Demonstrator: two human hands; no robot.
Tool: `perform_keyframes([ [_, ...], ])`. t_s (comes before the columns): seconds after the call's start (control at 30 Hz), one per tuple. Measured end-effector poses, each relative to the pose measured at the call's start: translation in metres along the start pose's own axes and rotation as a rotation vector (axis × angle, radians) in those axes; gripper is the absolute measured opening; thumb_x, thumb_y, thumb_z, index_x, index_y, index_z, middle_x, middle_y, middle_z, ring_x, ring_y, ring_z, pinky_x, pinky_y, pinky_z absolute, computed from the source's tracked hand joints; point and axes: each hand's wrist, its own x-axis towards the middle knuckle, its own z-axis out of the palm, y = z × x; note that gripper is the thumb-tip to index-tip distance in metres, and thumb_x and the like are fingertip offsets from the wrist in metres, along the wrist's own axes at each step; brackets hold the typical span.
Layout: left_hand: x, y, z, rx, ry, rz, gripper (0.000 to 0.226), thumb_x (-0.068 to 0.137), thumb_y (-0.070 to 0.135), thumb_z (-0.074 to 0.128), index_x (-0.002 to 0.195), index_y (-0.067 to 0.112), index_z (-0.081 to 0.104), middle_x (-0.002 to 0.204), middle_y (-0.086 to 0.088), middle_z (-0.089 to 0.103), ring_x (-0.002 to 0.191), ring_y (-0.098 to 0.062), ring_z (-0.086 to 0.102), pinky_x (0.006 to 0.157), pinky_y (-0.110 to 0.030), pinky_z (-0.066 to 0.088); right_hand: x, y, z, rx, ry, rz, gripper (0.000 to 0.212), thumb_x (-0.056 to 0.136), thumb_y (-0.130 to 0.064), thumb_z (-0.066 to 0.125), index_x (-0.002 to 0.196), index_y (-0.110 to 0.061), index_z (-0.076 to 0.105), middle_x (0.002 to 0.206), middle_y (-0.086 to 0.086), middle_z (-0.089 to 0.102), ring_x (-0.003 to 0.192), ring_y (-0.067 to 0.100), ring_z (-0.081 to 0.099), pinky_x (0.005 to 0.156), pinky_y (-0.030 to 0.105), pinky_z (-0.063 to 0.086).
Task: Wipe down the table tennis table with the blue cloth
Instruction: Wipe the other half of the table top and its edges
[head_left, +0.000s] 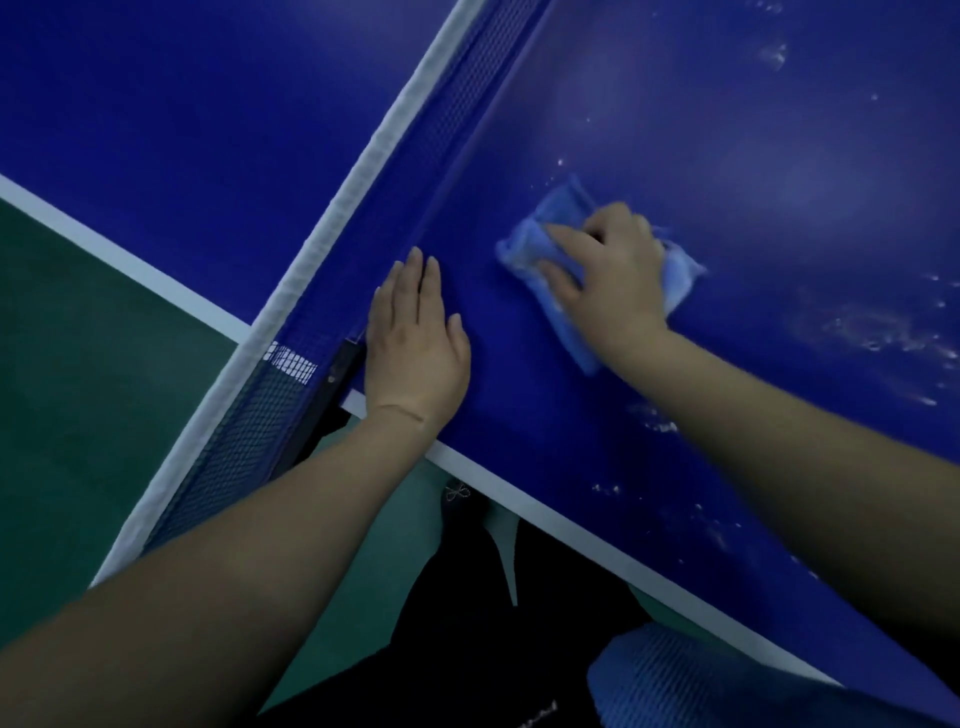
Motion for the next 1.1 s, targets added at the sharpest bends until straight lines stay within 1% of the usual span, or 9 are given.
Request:
perform_keyframes([
  [0.1,0.001,-0.001,0.003,0.014,0.011,0.005,0.058,0.099,0.027,0.035,0.152,0.008,0.023,0.161,-0.008,0.018,0.147,-0.025,0.014,0.122,-0.040,0.010,0.065,0.005,0.002,-0.043,-0.059,-0.117,0.034,0.088,-0.040,0.059,0.116,-0.024,0.068,0.107,0.015,0.055,0.098,0.033,0.050,0.075,0.037,0.032],
  [0.3,0.000,0.000,0.006,0.033,0.012,-0.002,0.060,0.097,0.030,0.029,0.153,0.010,0.022,0.161,-0.006,0.017,0.148,-0.024,0.014,0.121,-0.039,0.010,0.067,0.065,-0.017,-0.168,0.218,0.477,0.034,0.088,-0.045,0.051,0.115,-0.029,0.064,0.113,0.009,0.052,0.104,0.031,0.049,0.083,0.038,0.036],
  [0.4,0.000,0.002,0.006,0.052,0.008,0.000,0.060,0.096,0.029,0.030,0.152,0.008,0.024,0.161,-0.008,0.019,0.147,-0.025,0.015,0.121,-0.040,0.011,0.036,0.027,-0.004,-0.068,0.103,0.222,0.033,0.087,-0.040,0.057,0.117,-0.029,0.066,0.108,0.011,0.055,0.097,0.033,0.050,0.077,0.040,0.035],
  [0.5,-0.001,0.004,0.006,0.058,0.010,-0.012,0.060,0.096,0.029,0.031,0.152,0.008,0.025,0.160,-0.008,0.020,0.147,-0.025,0.016,0.120,-0.040,0.012,0.090,0.026,-0.005,-0.083,-0.011,-0.055,0.035,0.087,-0.044,0.057,0.118,-0.029,0.066,0.110,0.012,0.054,0.100,0.033,0.050,0.080,0.041,0.037],
  [0.63,-0.001,0.003,0.007,0.068,0.013,-0.007,0.059,0.097,0.029,0.031,0.151,0.007,0.026,0.160,-0.009,0.021,0.146,-0.025,0.017,0.121,-0.040,0.012,0.135,0.094,-0.026,-0.152,0.151,0.300,0.037,0.087,-0.046,0.052,0.115,-0.026,0.066,0.115,0.012,0.052,0.104,0.034,0.051,0.083,0.039,0.039],
  [0.77,0.000,0.002,0.007,0.063,-0.003,-0.024,0.060,0.096,0.031,0.029,0.152,0.008,0.025,0.161,-0.007,0.019,0.147,-0.024,0.014,0.120,-0.042,0.013,0.046,0.083,-0.031,-0.126,0.284,0.536,0.034,0.086,-0.041,0.056,0.115,-0.027,0.066,0.107,0.012,0.054,0.097,0.034,0.051,0.079,0.039,0.037],
  [0.9,0.000,0.002,0.006,0.059,0.000,-0.022,0.061,0.095,0.030,0.030,0.152,0.008,0.027,0.161,-0.007,0.020,0.147,-0.025,0.016,0.120,-0.043,0.016,0.009,0.026,-0.015,-0.008,0.032,-0.060,0.030,0.084,-0.036,0.058,0.105,-0.020,0.073,0.088,0.013,0.057,0.078,0.030,0.052,0.065,0.034,0.031],
  [0.97,0.000,0.002,0.007,0.058,0.009,-0.020,0.061,0.095,0.029,0.030,0.151,0.008,0.027,0.160,-0.007,0.020,0.146,-0.025,0.016,0.120,-0.043,0.016,0.041,0.038,-0.019,-0.052,0.009,-0.142,0.033,0.085,-0.039,0.058,0.107,-0.019,0.073,0.093,0.016,0.058,0.082,0.034,0.053,0.067,0.038,0.035],
  [1.1,-0.001,0.001,0.007,0.054,0.026,0.003,0.060,0.095,0.028,0.029,0.151,0.006,0.027,0.160,-0.009,0.021,0.146,-0.025,0.015,0.121,-0.044,0.013,0.067,0.099,-0.038,-0.139,0.167,0.308,0.034,0.088,-0.041,0.058,0.117,-0.025,0.067,0.108,0.013,0.053,0.098,0.035,0.050,0.082,0.043,0.040],
])
